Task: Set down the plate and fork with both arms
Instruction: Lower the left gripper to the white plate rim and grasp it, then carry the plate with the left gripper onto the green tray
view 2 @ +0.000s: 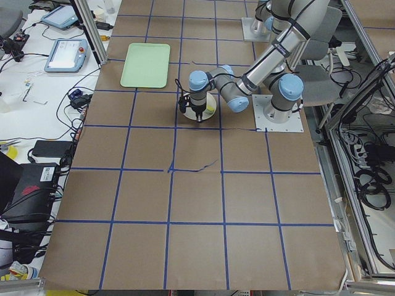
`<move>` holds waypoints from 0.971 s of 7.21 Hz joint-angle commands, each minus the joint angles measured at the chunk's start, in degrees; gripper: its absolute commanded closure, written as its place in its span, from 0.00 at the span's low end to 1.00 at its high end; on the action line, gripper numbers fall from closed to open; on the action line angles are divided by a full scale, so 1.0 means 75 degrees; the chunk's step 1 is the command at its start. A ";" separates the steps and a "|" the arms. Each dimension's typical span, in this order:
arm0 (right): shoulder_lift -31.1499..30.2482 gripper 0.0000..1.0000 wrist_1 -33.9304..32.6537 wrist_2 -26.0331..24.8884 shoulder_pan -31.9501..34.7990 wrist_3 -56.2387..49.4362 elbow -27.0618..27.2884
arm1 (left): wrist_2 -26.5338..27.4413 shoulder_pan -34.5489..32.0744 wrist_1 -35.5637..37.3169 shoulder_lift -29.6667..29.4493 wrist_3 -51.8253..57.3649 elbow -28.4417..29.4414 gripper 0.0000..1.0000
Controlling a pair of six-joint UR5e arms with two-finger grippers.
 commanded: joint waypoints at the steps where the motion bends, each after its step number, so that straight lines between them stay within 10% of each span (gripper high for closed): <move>1: 0.0007 0.00 -0.0003 0.0005 -0.0011 -0.0032 -0.0024 | -0.0224 0.0005 -0.0504 0.0017 -0.0005 0.0440 1.00; 4: 0.0007 0.00 -0.0003 0.0005 -0.0023 -0.0032 -0.0024 | -0.1848 -0.0112 -0.2765 -0.0110 -0.0492 0.2242 1.00; 7: 0.0007 0.00 -0.0003 0.0005 -0.0023 -0.0020 0.0023 | -0.2840 -0.1792 -0.2630 -0.1534 -0.2796 0.3986 1.00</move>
